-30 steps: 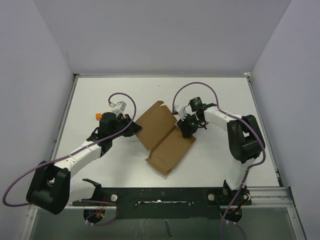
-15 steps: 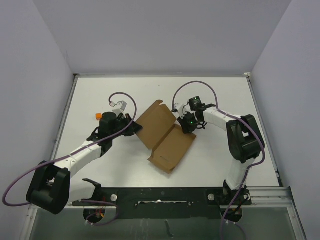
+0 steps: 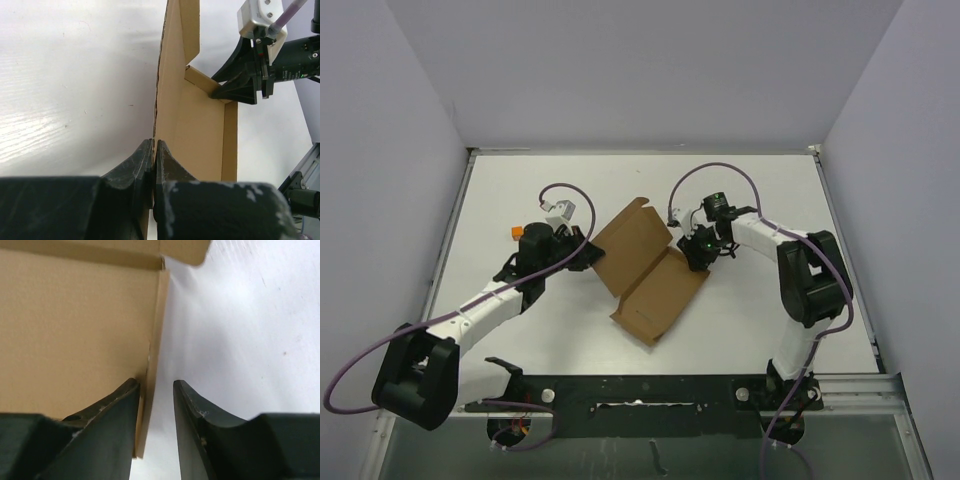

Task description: Fold the paper box

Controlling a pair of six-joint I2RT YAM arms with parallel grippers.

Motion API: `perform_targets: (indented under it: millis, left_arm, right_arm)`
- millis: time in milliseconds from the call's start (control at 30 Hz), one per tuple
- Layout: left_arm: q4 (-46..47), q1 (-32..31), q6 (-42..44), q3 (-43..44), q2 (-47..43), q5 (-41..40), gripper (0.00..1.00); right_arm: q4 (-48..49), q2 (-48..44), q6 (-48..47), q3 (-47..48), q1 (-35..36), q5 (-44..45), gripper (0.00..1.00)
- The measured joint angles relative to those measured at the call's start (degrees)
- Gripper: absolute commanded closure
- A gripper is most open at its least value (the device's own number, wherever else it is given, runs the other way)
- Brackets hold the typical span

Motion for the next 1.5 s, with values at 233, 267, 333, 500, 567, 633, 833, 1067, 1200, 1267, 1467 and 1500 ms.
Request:
perform_targets:
  millis: [233,267,333,500,567,633,833,1067,1200,1267,1467,1500]
  left_arm:
    - [0.1,0.0,0.5,0.1,-0.3,0.0,1.00]
    - [0.1,0.0,0.6,0.1,-0.3,0.0,1.00]
    - [0.1,0.0,0.6,0.1,-0.3,0.0,1.00]
    - [0.3,0.0,0.7,0.1,-0.3,0.8,1.00]
    - [0.9,0.0,0.9,0.1,-0.3,1.6,1.00]
    - [1.6,0.0,1.7,0.3,-0.1,2.9,1.00]
    - [2.7,0.0,5.6,4.0,2.9,8.3,1.00]
    - [5.1,0.0,11.0,9.0,9.0,16.8,1.00]
    - [4.7,0.0,13.2,13.0,12.9,20.3,0.90]
    - [4.0,0.0,14.0,14.8,14.3,20.8,0.84]
    - [2.2,0.0,15.2,16.7,15.2,19.5,0.68]
    - [1.8,0.0,15.3,16.7,15.2,19.0,0.65]
  right_arm:
    - [-2.4,-1.8,-2.7,-0.3,-1.3,-1.5,0.85]
    - [-2.6,-1.8,-2.8,-0.3,-1.1,-1.4,0.89]
    - [-2.8,-1.8,-2.8,-0.3,-0.9,-1.3,0.93]
    - [-2.5,-1.8,-1.5,-0.3,-0.9,-0.3,0.84]
    - [-2.6,-1.8,-1.4,-0.3,-0.9,-0.5,0.64]
    - [-3.0,-1.8,-1.4,-0.3,-1.2,-1.3,0.49]
    - [-4.5,-5.0,-1.7,-0.4,-4.0,-6.6,0.43]
    - [-5.7,-14.1,-2.7,-0.5,-11.5,-16.5,0.42]
    - [-6.4,-19.8,-4.0,-1.3,-14.8,-22.5,0.41]
    - [-6.5,-22.6,-4.2,-1.8,-15.1,-24.9,0.40]
    - [-6.5,-25.5,-4.1,-1.7,-15.0,-31.5,0.39]
    - [-6.4,-25.4,-4.1,-1.8,-15.0,-32.4,0.39]
